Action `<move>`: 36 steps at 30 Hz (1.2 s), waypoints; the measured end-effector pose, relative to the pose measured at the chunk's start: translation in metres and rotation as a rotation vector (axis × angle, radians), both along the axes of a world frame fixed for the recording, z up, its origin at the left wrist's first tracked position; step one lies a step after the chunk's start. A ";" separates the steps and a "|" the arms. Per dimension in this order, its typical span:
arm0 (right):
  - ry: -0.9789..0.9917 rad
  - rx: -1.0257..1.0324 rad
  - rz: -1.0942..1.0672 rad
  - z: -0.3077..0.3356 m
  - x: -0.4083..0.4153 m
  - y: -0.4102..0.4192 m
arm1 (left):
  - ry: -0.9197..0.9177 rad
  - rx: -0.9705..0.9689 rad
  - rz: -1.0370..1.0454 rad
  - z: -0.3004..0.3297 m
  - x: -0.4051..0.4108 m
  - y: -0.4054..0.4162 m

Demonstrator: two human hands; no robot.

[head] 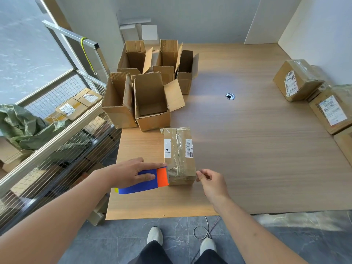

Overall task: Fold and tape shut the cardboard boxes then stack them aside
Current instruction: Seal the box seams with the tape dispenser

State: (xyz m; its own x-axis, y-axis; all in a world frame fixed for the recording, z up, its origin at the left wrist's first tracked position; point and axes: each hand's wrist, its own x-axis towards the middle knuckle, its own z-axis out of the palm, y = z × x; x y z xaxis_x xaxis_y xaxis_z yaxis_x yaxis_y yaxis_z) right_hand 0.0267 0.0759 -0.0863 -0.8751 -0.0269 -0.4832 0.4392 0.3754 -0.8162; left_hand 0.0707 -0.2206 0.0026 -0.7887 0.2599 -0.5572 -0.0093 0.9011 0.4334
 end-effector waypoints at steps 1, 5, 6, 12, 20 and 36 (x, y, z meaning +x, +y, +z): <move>-0.040 -0.019 0.017 -0.004 0.000 0.001 | -0.001 0.001 -0.003 0.000 -0.001 0.000; 0.171 0.261 0.237 -0.009 0.006 -0.002 | 0.006 0.006 -0.007 -0.001 -0.003 0.001; 0.316 0.364 0.223 -0.005 0.009 -0.005 | 0.011 0.009 -0.008 -0.002 -0.004 0.002; 0.812 0.588 0.807 0.003 -0.003 -0.033 | 0.011 0.022 -0.003 -0.004 -0.003 0.001; 0.921 0.725 0.943 -0.025 -0.014 -0.030 | -0.003 0.113 0.052 -0.023 0.009 -0.014; 0.762 0.789 0.830 -0.004 0.001 -0.063 | -0.003 -0.166 0.070 -0.026 0.020 -0.025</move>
